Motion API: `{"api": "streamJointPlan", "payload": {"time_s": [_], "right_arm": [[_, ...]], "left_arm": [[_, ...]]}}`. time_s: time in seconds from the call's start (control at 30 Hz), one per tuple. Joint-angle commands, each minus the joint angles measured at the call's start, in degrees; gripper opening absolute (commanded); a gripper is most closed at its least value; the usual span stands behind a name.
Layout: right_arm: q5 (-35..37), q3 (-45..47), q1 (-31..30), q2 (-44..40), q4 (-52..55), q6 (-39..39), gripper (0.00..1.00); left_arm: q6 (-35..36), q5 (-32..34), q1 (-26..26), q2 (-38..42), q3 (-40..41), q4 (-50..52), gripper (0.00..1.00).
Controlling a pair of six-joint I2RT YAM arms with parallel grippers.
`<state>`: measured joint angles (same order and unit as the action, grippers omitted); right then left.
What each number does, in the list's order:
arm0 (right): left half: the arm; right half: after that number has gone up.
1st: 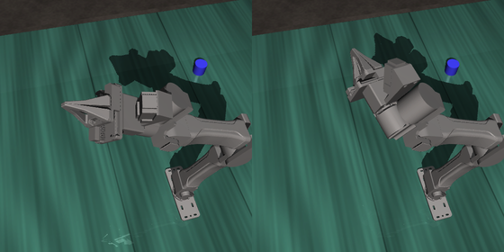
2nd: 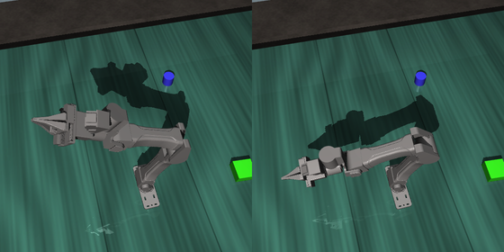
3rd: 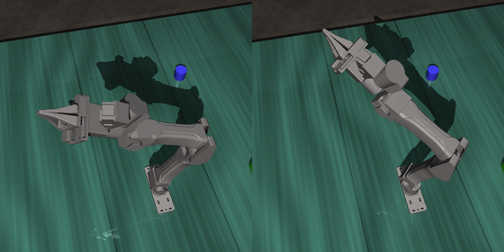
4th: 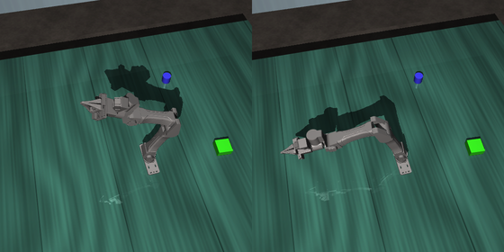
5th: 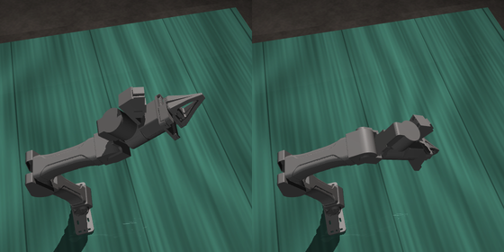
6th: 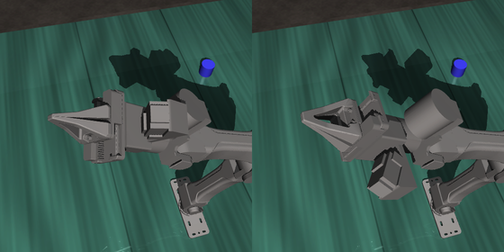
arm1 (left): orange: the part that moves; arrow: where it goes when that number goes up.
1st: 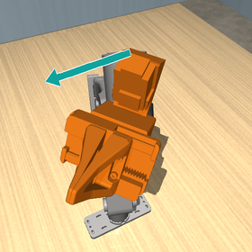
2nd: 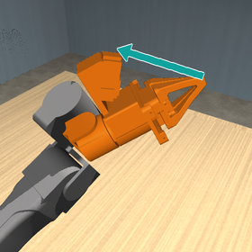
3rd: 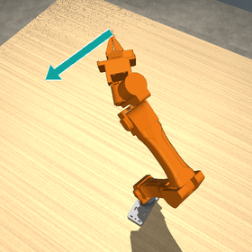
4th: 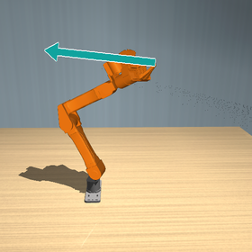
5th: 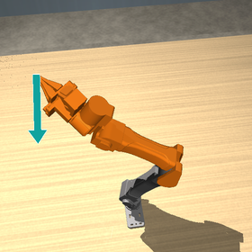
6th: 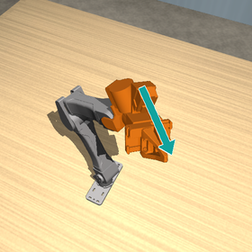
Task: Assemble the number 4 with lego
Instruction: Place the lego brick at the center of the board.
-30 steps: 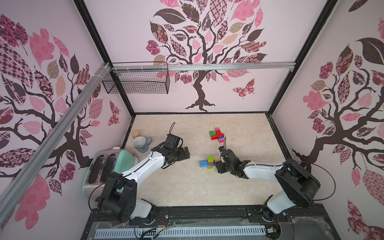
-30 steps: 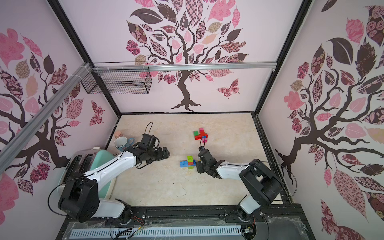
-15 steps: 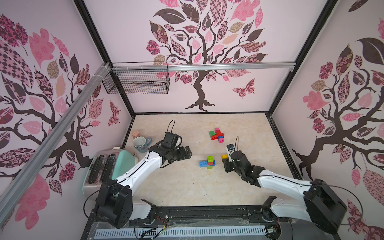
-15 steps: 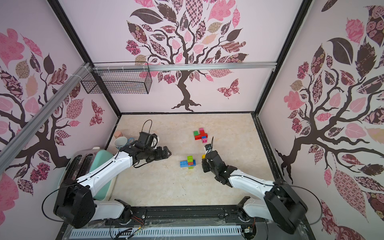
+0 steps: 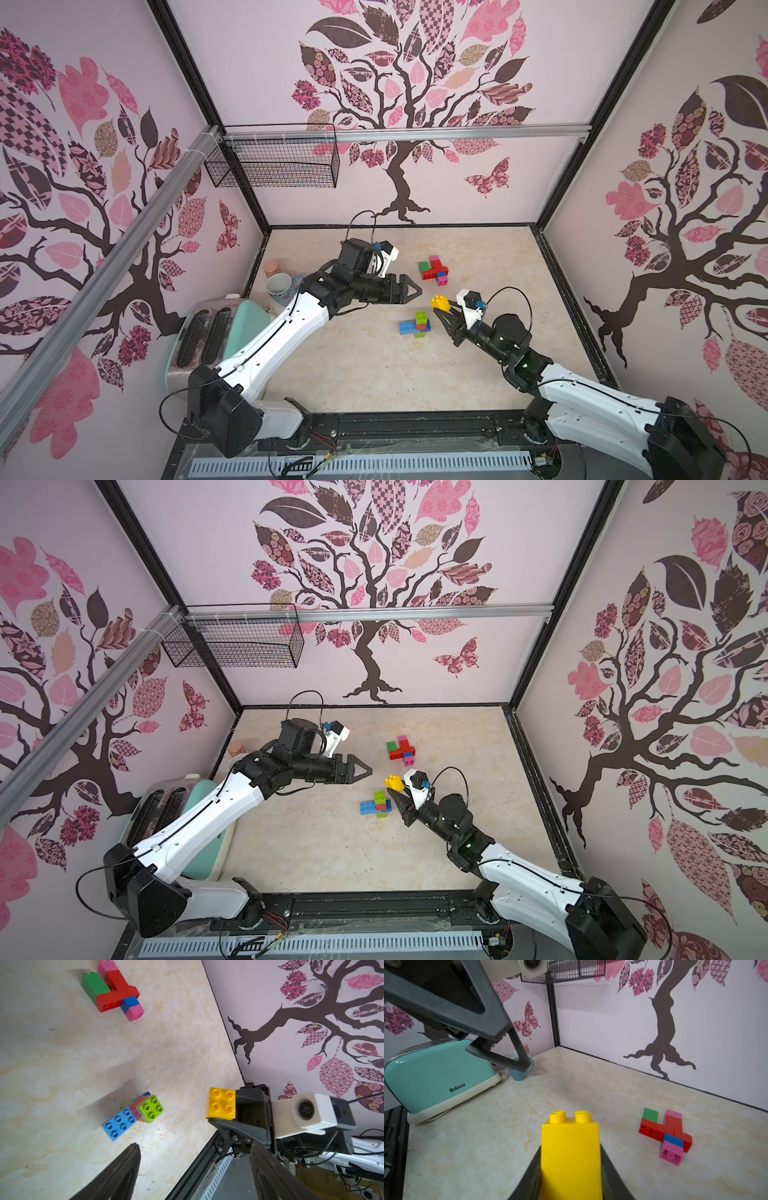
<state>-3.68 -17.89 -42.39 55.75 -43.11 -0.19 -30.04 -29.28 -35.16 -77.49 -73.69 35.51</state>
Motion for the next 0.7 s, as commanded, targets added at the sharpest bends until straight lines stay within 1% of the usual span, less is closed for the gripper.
{"api": "streamJointPlan", "payload": {"time_s": [0.0,0.03,0.07,0.13,0.17,0.23,0.3,0.43,0.67], "right_arm": [[1.45,0.33,-2.01,4.78,-20.52,1.55,0.00],[1.63,-0.25,-3.08,6.57,-22.36,2.92,0.00],[4.29,-0.76,-4.87,8.11,-23.59,4.68,0.00],[12.35,-1.19,-8.02,11.87,-29.47,7.72,0.00],[14.01,-1.00,-8.41,13.47,-32.65,7.72,0.00],[14.51,-0.97,-8.52,15.92,-37.24,6.19,0.00],[14.25,-2.19,-8.75,17.33,-36.42,5.44,0.00],[14.43,-3.37,-9.03,18.37,-35.45,3.65,0.00],[13.14,-4.67,-9.06,18.76,-32.63,4.98,0.00]], "left_arm": [[-0.95,4.05,-1.61,1.47,0.95,-4.73,0.82],[-1.79,4.12,-1.84,1.99,2.25,-7.50,0.81],[-2.40,4.60,-2.06,2.32,2.93,-9.16,0.79],[-2.40,6.39,-2.54,2.68,3.32,-10.71,0.75],[-2.57,7.16,-2.63,2.95,3.90,-11.58,0.73],[-3.34,7.43,-2.70,3.61,5.82,-14.97,0.69],[-4.14,4.96,-2.64,3.67,7.23,-18.36,0.65],[-3.23,2.67,-2.64,1.69,6.16,-16.81,0.53],[-2.50,-2.00,-2.71,-0.55,6.07,-16.17,0.43]]}}
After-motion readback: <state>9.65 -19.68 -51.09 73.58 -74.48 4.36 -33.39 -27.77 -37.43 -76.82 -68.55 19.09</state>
